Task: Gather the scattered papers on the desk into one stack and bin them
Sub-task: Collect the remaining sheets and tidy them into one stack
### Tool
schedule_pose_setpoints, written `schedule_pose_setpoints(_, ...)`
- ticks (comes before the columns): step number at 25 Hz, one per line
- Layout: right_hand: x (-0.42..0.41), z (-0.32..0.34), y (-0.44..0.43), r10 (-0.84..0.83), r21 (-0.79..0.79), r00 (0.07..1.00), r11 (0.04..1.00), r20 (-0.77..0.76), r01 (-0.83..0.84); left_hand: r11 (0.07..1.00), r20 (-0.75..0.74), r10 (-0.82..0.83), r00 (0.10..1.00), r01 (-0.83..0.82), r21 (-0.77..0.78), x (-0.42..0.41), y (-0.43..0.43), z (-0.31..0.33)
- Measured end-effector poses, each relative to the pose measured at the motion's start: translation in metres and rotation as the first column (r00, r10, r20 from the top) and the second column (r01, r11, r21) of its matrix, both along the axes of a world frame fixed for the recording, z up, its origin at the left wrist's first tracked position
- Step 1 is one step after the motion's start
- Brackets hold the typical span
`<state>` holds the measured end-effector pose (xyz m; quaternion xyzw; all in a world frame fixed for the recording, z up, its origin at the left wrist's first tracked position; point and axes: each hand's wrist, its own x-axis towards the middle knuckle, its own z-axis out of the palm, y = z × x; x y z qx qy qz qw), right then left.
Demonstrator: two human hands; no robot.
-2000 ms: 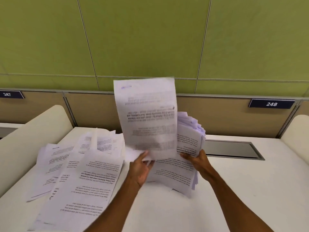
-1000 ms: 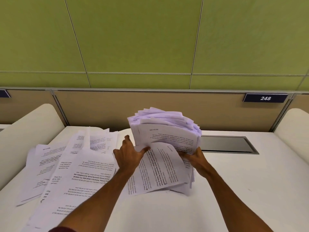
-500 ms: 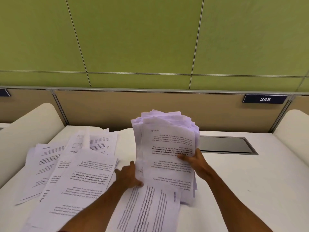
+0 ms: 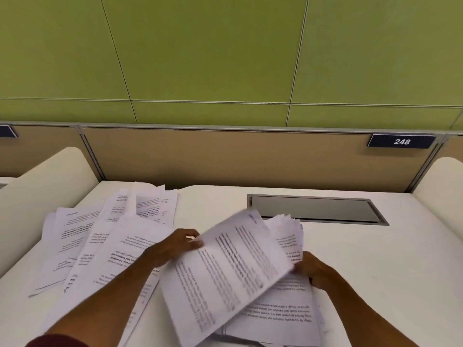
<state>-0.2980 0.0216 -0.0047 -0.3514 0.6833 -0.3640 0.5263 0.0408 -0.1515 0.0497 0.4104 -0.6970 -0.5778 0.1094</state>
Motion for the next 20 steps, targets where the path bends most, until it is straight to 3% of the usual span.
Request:
schedule_pose_setpoints(1,0.003,0.0,0.0,-0.017,0.003,1.0,1.0,-0.004,0.017,0.995,-0.053,0.091,0.994,-0.089,0.033,-0.006,0.002,-0.005)
schedule_pose_setpoints(3,0.004,-0.002,-0.002,-0.135,0.036,0.978,0.991,0.158,0.131,0.982,-0.073,0.173,0.982,-0.167,0.09,-0.024,0.012,-0.021)
schedule_pose_setpoints(5,-0.003,-0.002,-0.003,-0.19,0.052,0.913,0.982,0.361,0.183,0.983,0.082,0.154,0.985,-0.161,0.091,-0.042,0.027,-0.038)
schedule_pose_setpoints(8,-0.006,0.002,0.005,-0.03,0.013,0.895,1.0,0.444,0.027,0.965,0.404,0.191,0.895,-0.097,-0.243,-0.065,0.05,-0.062)
schedule_pose_setpoints(10,-0.003,-0.001,0.009,0.085,-0.032,0.931,0.996,0.354,-0.079,0.932,0.422,0.226,0.878,-0.069,-0.355,-0.078,0.067,-0.07)
schedule_pose_setpoints(13,0.004,-0.001,0.012,0.05,-0.117,0.985,0.993,0.167,-0.03,0.947,0.264,0.305,0.915,-0.262,-0.186,-0.083,0.077,-0.066)
schedule_pose_setpoints(16,0.002,0.016,0.017,0.026,-0.244,0.976,0.969,0.215,0.028,0.888,0.068,0.436,0.897,-0.441,0.133,-0.067,0.063,-0.051)
schedule_pose_setpoints(18,0.001,0.036,0.014,0.069,-0.343,0.982,0.939,0.174,-0.006,0.847,-0.097,0.428,0.898,-0.362,0.39,-0.055,0.052,-0.038)
schedule_pose_setpoints(20,0.003,0.057,0.005,0.079,-0.432,0.99,0.902,0.116,-0.021,0.886,-0.275,0.271,0.923,-0.127,0.446,-0.05,0.041,-0.019)
